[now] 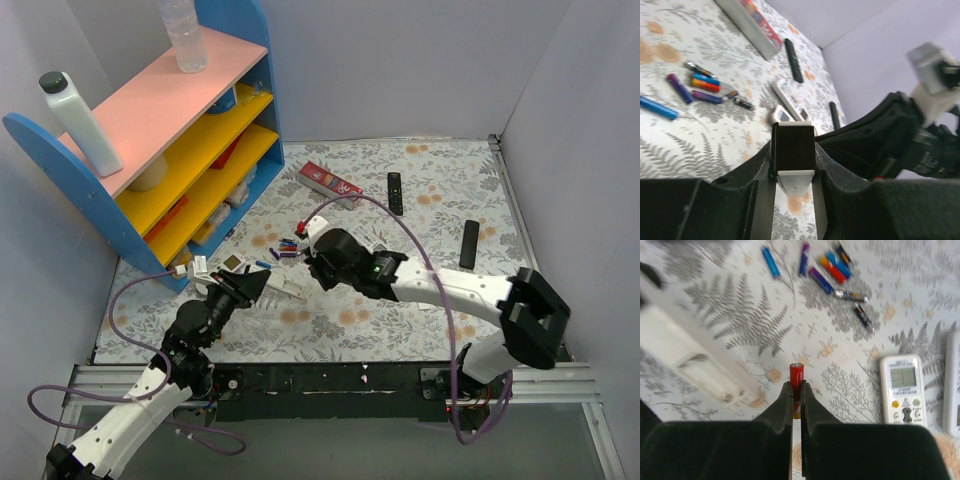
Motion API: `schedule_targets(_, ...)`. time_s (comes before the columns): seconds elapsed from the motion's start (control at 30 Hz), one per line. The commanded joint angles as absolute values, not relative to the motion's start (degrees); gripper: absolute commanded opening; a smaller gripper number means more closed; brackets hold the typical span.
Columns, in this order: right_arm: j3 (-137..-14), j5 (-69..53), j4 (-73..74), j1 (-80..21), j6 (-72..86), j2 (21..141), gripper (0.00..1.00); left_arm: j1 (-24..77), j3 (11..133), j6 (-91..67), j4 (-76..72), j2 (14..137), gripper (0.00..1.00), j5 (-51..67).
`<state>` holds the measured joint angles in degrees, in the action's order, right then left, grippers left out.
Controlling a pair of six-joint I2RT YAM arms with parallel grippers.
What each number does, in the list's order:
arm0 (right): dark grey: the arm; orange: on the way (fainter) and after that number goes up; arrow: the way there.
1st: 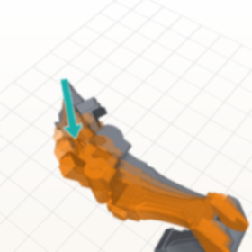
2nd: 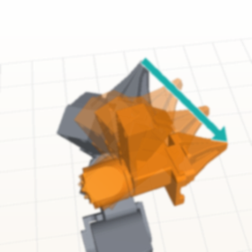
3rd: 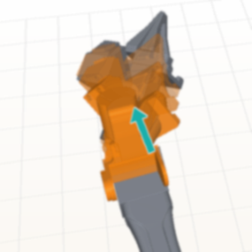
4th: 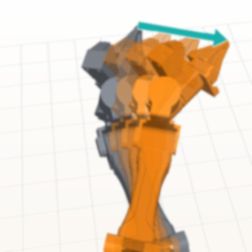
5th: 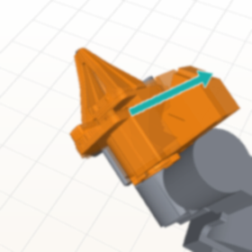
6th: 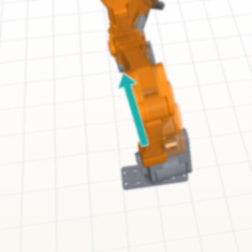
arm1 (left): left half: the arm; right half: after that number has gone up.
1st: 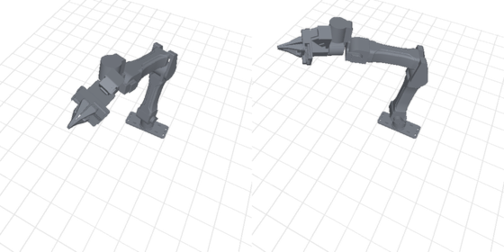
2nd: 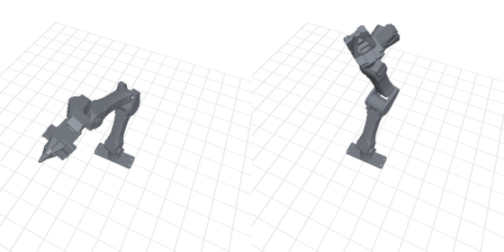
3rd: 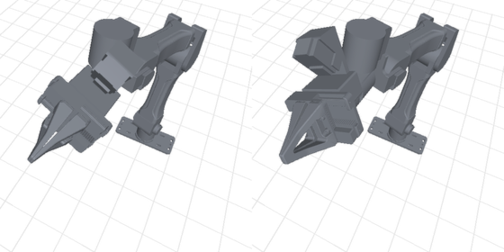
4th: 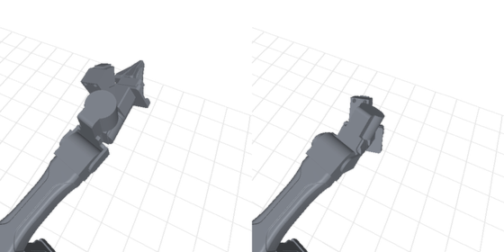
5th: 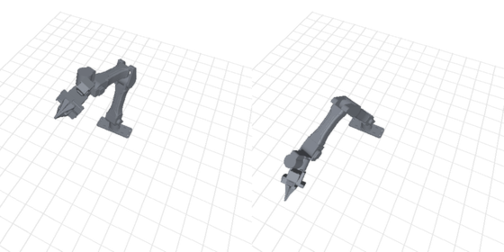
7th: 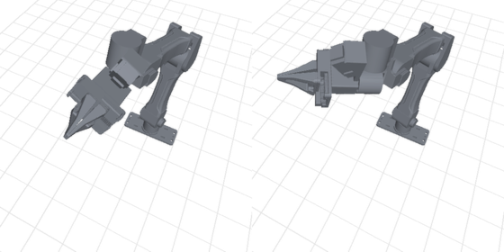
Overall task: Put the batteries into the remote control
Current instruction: Load the battery into the remote control.
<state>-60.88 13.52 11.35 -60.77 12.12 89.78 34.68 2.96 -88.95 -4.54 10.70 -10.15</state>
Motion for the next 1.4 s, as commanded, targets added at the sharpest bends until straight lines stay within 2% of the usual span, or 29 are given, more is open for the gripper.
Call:
schedule_targets(0.0,-53.54,12.13,-4.99,-64.94,5.64,77.91,0.01,34.54,-1.75,-90.08,-16.51,13.71,0.0,-1.16)
schedule_targets(0.3,-40.71,6.86,-21.44,-68.99,0.53,64.87,0.01,34.63,-3.34,-94.39,-31.54,20.3,0.0,7.99)
schedule_targets(0.87,-37.18,-1.39,-24.52,-70.05,0.18,61.61,0.01,34.63,-4.57,-98.79,-36.21,21.8,0.0,8.09)
schedule_targets(1.37,-36.39,-0.44,-21.36,-70.22,-1.84,60.55,0.01,34.63,-4.66,-100.81,-35.42,21.18,0.0,6.94)
